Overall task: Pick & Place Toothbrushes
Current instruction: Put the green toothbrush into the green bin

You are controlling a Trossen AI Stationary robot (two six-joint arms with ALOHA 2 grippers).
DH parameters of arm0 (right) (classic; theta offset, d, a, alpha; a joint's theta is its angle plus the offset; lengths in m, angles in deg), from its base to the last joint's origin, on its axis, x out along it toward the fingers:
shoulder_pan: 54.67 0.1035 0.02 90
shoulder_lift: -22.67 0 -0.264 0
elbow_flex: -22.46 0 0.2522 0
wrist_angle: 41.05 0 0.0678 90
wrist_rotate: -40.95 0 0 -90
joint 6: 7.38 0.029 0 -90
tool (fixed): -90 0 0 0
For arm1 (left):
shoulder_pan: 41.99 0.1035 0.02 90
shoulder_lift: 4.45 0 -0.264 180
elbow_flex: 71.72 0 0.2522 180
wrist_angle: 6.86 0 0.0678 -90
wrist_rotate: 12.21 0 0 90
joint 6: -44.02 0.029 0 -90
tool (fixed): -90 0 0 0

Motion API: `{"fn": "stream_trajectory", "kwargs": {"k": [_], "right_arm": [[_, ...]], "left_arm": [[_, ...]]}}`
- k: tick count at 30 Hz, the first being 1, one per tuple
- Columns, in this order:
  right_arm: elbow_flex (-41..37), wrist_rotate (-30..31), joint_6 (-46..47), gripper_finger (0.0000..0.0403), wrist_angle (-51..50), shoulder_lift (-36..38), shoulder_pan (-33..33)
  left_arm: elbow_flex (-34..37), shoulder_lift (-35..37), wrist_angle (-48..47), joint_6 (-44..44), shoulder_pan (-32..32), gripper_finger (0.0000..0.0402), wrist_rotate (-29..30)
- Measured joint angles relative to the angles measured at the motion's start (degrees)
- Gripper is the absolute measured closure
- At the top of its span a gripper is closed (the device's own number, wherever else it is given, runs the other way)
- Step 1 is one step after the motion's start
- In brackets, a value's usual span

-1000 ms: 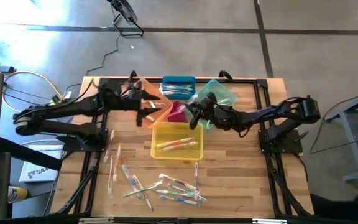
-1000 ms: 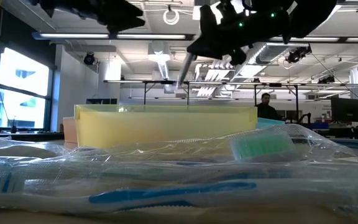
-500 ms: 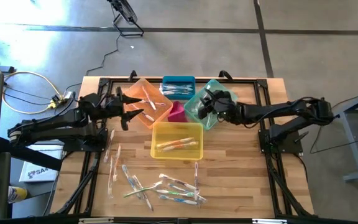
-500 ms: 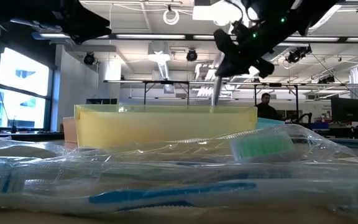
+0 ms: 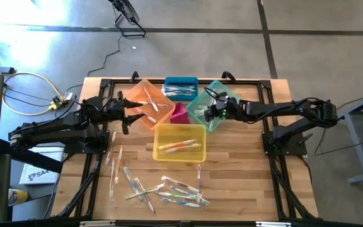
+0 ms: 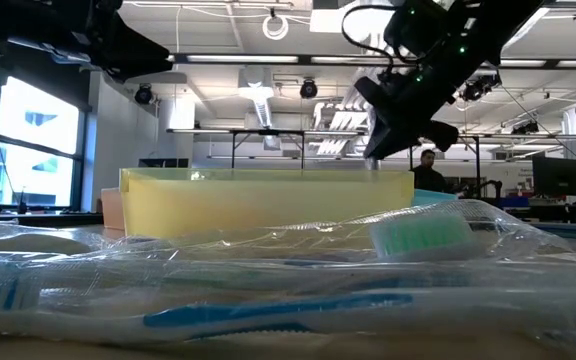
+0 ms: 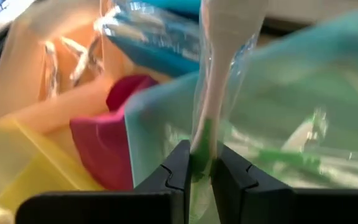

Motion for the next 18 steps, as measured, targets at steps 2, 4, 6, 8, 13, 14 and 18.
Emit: {"fn": "stream_trajectory", "kwargs": {"k": [2,4,6,8,13,14,18], "right_arm": [[0.0,-2.7,1.5,0.037,-1.9,0.0,-0.9],[0.0,-3.9,2.8,0.037,-4.7,0.0,-1.5],[0.0,-3.9,3.8,0.0369,-7.0,0.0,-1.9],[0.0,-3.8,4.8,0.0368,-8.9,0.0,-2.2],[0.0,-3.8,5.6,0.037,-9.7,0.0,-2.3],[0.0,-3.8,5.6,0.0369,-9.7,0.0,-2.3],[0.0,-4.1,5.6,0.0353,-9.7,0.0,-2.3]], "left_arm": [[0.0,0.0,0.0,0.2,0.0,0.019,0.0],[0.0,0.0,0.0,0.3,0.0,0.019,0.3],[0.0,0.0,0.0,0.3,0.0,0.019,0.3],[0.0,0.0,-0.2,0.5,0.0,0.019,0.3],[0.0,-0.1,-0.3,0.8,0.0,0.019,0.3],[0.0,-0.1,-0.3,0.8,0.0,0.019,0.3],[0.0,-0.1,-0.7,0.9,0.0,0.019,0.4]]}}
